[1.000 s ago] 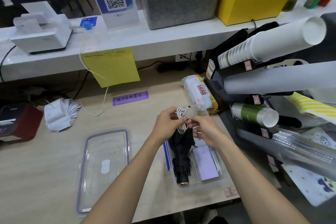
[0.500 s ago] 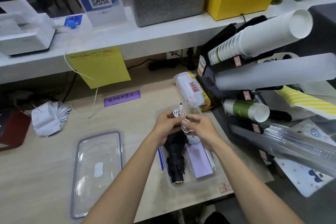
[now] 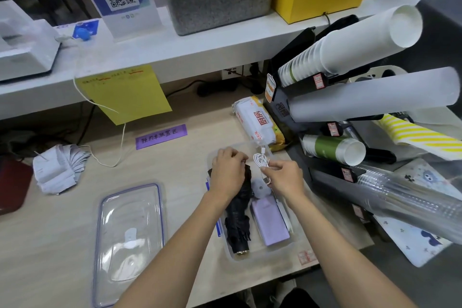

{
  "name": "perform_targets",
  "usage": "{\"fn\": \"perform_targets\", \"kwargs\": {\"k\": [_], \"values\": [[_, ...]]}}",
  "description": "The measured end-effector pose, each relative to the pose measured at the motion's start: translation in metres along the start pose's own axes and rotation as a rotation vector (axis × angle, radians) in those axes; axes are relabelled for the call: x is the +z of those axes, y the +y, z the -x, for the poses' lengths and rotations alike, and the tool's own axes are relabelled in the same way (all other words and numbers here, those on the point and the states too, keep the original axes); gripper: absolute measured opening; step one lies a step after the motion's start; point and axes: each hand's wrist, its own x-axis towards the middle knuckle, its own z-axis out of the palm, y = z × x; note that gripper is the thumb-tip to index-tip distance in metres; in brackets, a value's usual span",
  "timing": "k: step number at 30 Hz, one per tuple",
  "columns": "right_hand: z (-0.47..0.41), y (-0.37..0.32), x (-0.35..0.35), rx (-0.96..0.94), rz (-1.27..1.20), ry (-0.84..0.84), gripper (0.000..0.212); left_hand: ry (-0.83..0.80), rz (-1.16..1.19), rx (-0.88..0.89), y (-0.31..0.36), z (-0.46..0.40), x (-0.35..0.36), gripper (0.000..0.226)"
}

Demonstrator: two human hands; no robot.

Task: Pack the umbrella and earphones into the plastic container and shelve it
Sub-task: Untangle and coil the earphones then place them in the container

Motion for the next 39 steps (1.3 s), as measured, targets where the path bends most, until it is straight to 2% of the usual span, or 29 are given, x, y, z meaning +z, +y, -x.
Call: {"fn": "perform_targets", "kwargs": {"k": [2,6,8,10,13,19,21,29,39], "values": [[-0.001,0.002,0.0,0.009,0.039,0.023,0.026,0.013,-0.152,-0.051,0.0,-0.002,0.008,0.045],[-0.003,0.01,0.006,0.025,0.114,0.059,0.024,-0.07,-0.152,-0.346,-0.005,-0.021,0.021,0.102],[-0.005,0.013,0.012,0.03,0.156,0.073,0.021,-0.115,-0.123,-0.435,-0.011,-0.029,0.025,0.116],[-0.007,0.012,0.021,0.025,0.188,0.077,0.021,-0.118,-0.11,-0.463,-0.018,-0.031,0.03,0.122],[-0.011,0.007,0.033,0.011,0.244,0.075,0.019,-0.12,-0.142,-0.458,-0.025,-0.033,0.035,0.119],[-0.025,0.0,0.055,0.021,0.368,0.028,0.016,-0.13,-0.126,-0.374,-0.042,-0.033,0.028,0.085],[-0.028,-0.004,0.061,0.022,0.425,0.023,0.017,-0.151,-0.1,-0.349,-0.048,-0.033,0.024,0.08],[-0.035,0.001,0.072,-0.029,0.641,-0.03,0.016,-0.171,-0.037,-0.337,-0.053,-0.033,0.021,0.078],[-0.045,0.009,0.08,-0.076,0.624,-0.016,0.022,-0.143,-0.041,-0.335,-0.057,-0.031,0.028,0.077]]}}
